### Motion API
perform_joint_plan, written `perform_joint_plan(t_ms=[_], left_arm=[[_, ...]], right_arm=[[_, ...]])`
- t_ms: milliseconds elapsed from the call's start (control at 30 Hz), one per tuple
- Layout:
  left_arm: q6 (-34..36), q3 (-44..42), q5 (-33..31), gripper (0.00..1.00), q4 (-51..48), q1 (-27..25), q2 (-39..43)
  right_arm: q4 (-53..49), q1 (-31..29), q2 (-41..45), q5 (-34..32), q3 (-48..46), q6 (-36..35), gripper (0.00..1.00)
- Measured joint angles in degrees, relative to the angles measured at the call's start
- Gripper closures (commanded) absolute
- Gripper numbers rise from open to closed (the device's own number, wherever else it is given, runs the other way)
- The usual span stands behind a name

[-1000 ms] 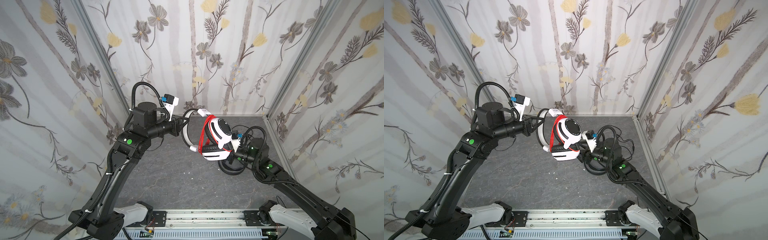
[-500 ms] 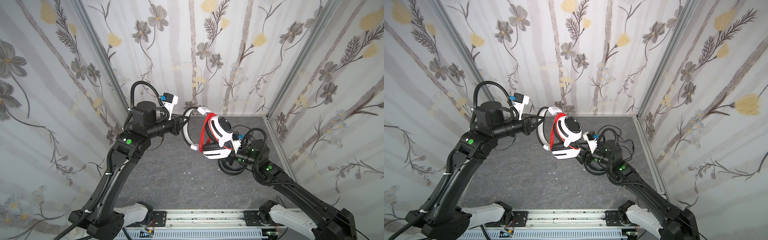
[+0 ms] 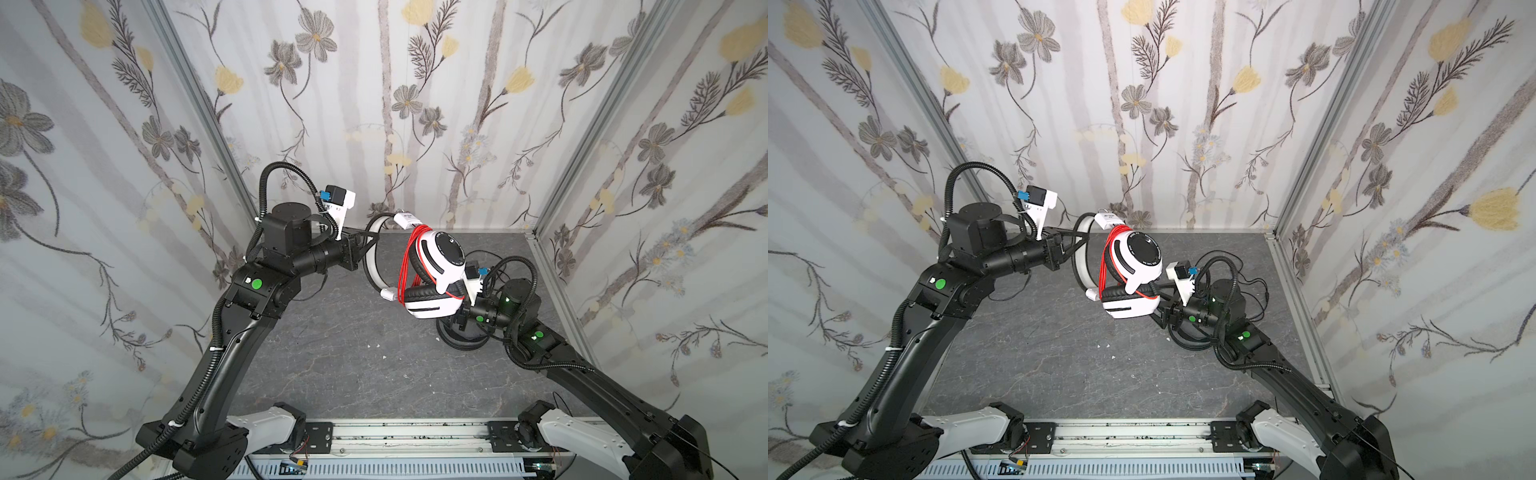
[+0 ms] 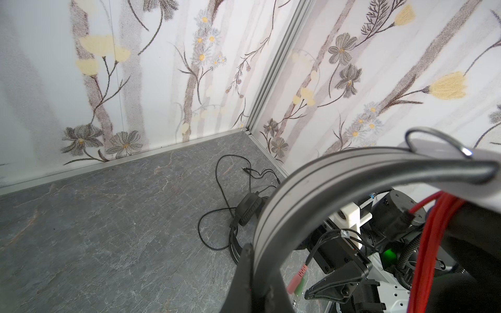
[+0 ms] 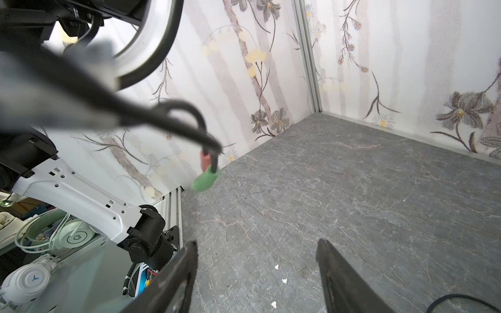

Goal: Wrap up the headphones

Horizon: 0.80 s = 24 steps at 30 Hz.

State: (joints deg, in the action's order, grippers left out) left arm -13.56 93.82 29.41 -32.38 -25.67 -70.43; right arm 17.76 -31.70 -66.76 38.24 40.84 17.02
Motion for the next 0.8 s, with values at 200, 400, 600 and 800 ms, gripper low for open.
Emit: perform_joint_plan(t_ms=[200, 400, 600, 800], left_arm=[[-0.1, 0.0, 0.4, 1.0, 0.0, 0.0, 0.0], [-0.2, 0.0, 0.7, 1.0, 0.0, 0.0, -0.2], [-0.2, 0.6, 1.0, 1.0, 0.2, 0.0, -0.7], [-0.2, 1.0, 1.4, 1.0, 0.5, 0.0, -1.0]], right_arm=[[1.3, 0.1, -0.7, 0.7, 0.1, 1.6, 0.29], [2.7, 0.2, -0.7, 1.7, 0.5, 2.0, 0.28], [3.3, 0.2, -1.2, 2.1, 1.8, 2.4, 0.28], [5.1, 0.2, -2.6, 2.1, 3.6, 2.7, 0.28]])
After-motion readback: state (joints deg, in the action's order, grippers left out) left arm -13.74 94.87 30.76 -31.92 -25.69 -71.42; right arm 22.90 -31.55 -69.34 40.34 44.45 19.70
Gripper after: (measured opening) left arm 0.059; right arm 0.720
